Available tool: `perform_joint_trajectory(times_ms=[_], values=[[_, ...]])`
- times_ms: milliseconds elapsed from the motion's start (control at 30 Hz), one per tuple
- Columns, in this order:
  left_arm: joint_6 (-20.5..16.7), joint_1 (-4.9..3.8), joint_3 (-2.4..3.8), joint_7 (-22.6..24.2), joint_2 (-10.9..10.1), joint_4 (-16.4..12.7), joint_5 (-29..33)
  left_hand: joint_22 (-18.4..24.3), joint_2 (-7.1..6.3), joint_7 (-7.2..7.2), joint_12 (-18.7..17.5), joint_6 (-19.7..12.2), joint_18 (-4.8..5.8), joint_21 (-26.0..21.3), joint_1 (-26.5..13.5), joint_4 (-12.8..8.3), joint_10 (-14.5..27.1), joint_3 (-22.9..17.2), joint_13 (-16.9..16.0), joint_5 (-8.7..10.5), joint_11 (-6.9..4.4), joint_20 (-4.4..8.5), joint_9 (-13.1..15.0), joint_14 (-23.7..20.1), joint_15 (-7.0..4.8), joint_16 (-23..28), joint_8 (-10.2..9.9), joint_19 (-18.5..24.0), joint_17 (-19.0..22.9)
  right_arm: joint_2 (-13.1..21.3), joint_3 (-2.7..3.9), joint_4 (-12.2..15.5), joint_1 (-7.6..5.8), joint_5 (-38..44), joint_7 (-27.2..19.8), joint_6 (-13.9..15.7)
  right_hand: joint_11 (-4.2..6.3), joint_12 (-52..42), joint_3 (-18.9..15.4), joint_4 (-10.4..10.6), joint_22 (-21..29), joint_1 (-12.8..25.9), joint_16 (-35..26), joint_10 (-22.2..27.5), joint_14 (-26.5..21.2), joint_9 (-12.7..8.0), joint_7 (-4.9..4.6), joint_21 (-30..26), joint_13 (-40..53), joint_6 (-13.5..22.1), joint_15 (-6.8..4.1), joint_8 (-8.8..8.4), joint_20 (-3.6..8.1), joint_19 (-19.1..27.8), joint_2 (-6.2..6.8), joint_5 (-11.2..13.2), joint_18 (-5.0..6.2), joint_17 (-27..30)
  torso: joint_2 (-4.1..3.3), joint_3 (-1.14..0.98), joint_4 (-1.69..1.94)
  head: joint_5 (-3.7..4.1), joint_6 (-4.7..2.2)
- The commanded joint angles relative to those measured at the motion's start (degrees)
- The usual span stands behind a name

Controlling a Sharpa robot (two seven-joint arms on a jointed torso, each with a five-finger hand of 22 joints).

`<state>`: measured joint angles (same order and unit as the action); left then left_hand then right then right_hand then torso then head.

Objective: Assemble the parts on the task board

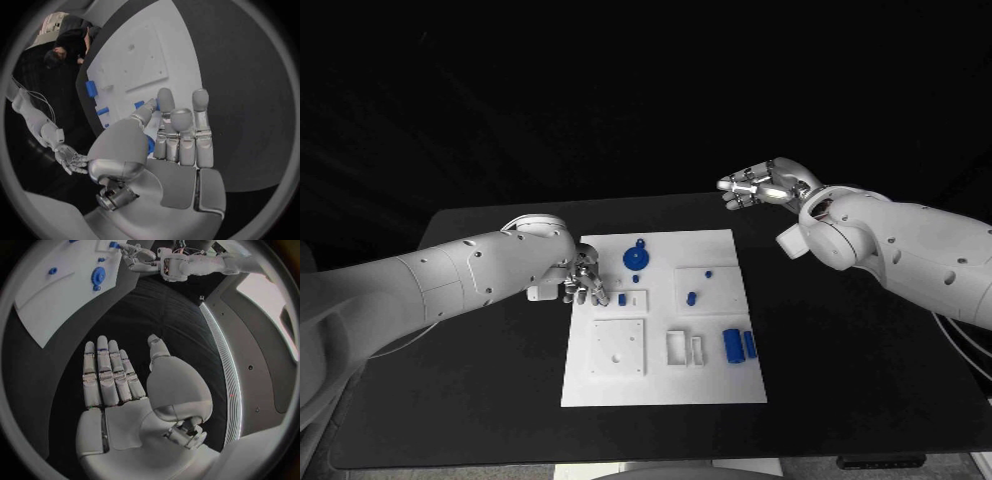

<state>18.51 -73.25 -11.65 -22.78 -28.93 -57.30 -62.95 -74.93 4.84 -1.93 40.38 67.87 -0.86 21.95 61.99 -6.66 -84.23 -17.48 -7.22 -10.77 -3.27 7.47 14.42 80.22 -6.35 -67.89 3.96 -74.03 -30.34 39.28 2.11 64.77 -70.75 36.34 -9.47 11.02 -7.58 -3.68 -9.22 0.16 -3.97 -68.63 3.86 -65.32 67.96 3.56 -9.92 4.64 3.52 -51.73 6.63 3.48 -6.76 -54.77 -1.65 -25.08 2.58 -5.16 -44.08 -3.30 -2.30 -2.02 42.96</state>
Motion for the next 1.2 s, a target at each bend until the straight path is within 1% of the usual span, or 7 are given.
perform_joint_trajectory(times_ms=[33,167,300,800,900,1033,1200], values=[[-2.1,0.40,-0.21,-0.9,0.3,0.0,0.7,-1.0,0.67,-0.28,-0.4,-0.9,-0.16,-0.7,0.2,1.0,-2.6,0.2,-0.2,0.09,0.26,0.01,-3.1,-0.2,-0.13,0.3,-0.2,-0.6,0.2,0.0,0.03,0.0,0.02,0.1,-0.4,-0.8,-0.02,0.2,0.0,0.0,0.1,0.4,-0.3,0.2,-0.3,-0.1,0.09,0.0,0.0,0.4,0.08,-0.05,0.09,0.5,-0.10,-0.2,-0.41,0.1,0.02,0.01,-0.05,-0.01,-0.02],[-3.0,0.40,-0.20,-1.0,0.3,0.1,1.7,-1.0,0.81,-0.55,-0.8,-1.2,-0.18,-1.1,0.4,0.4,-2.6,-0.2,-0.2,-0.48,0.36,0.04,-5.3,-0.2,-0.16,0.6,-0.2,-0.8,0.4,-0.1,0.03,0.0,0.02,0.1,-0.4,-0.9,-0.02,0.2,0.0,0.0,0.1,0.4,-0.3,0.2,-0.3,-0.1,0.09,0.0,0.0,0.4,0.08,-0.05,0.09,0.5,-0.10,-0.2,-0.41,0.1,0.01,0.02,-0.06,0.03,-0.04],[-3.1,0.40,-0.20,-1.0,0.2,0.1,2.7,-1.1,1.10,-0.70,-0.9,-1.5,-0.18,-1.2,1.0,-0.6,-2.6,-0.6,-0.2,-0.81,0.41,0.04,-5.8,-0.2,-0.13,0.6,-0.2,-0.8,0.5,-0.1,0.03,-0.1,0.02,0.1,-0.4,-0.9,-0.01,0.2,-0.1,-0.1,0.1,0.4,-0.3,0.2,-0.3,-0.1,0.08,0.0,0.0,0.5,0.07,-0.06,0.09,0.5,-0.04,-0.3,-0.41,0.1,0.02,0.02,-0.01,0.04,0.01],[-2.5,0.39,-0.20,0.2,0.2,0.0,5.7,-1.2,2.14,-0.42,-0.4,1.3,-0.60,-0.9,4.8,-4.4,-2.6,-1.6,-0.4,-1.38,0.58,-0.41,-5.3,-0.1,0.26,0.3,-0.1,-0.4,0.5,-0.2,0.03,-0.3,0.04,0.1,-0.4,-1.1,-0.01,0.2,-0.1,-0.1,0.1,0.4,-0.3,0.2,-0.3,-0.1,0.08,0.0,0.0,0.5,0.07,-0.06,0.09,0.5,-0.04,-0.3,-0.41,0.1,0.00,-0.01,-0.02,-0.01,0.04],[-3.0,0.39,-0.20,0.6,0.1,0.0,5.9,-1.2,1.81,-0.07,-0.3,2.7,-0.74,-0.6,4.2,-4.7,-2.6,-2.0,-0.3,-3.05,0.36,-0.45,-4.9,-0.1,0.23,0.2,-0.1,-0.4,0.5,-0.2,0.03,-0.3,0.05,0.1,-0.4,-1.1,-0.01,0.2,-0.1,-0.1,0.1,0.4,-0.3,0.2,-0.3,-0.1,0.08,0.0,0.0,0.5,0.07,-0.06,0.09,0.5,-0.04,-0.3,-0.41,0.1,0.02,0.00,-0.03,0.00,0.07],[-3.8,0.39,-0.20,1.1,0.0,-0.1,6.6,-1.2,0.77,0.57,-0.6,4.7,-0.63,-0.3,1.4,-5.8,-2.6,-3.5,0.0,-8.55,-0.18,-0.22,-4.1,-0.1,0.01,0.1,0.0,-0.3,0.5,-0.2,0.03,-0.3,0.05,0.1,-0.3,-1.2,-0.01,0.2,0.0,-0.1,0.1,0.4,-0.3,0.2,-0.4,-0.1,0.08,0.0,0.0,0.3,0.08,-0.05,0.09,0.5,-0.09,-0.4,-0.41,0.1,0.02,-0.03,-0.01,0.06,0.04],[-4.4,0.39,-0.20,1.4,-0.2,-0.5,7.1,-1.1,0.67,0.92,-0.8,5.6,-0.39,-0.1,-0.5,-6.9,-2.6,-4.7,0.1,-9.74,-0.45,0.02,-2.6,-0.1,-0.16,0.1,-0.1,-0.2,0.4,-0.2,0.03,-0.3,0.05,0.1,-0.3,-1.2,-0.01,0.2,0.0,-0.2,0.1,0.3,-0.3,0.2,-0.3,-0.1,0.08,0.0,0.0,0.4,0.08,-0.06,0.09,0.5,-0.09,-0.5,-0.41,0.1,0.02,-0.02,-0.01,0.07,0.09]])
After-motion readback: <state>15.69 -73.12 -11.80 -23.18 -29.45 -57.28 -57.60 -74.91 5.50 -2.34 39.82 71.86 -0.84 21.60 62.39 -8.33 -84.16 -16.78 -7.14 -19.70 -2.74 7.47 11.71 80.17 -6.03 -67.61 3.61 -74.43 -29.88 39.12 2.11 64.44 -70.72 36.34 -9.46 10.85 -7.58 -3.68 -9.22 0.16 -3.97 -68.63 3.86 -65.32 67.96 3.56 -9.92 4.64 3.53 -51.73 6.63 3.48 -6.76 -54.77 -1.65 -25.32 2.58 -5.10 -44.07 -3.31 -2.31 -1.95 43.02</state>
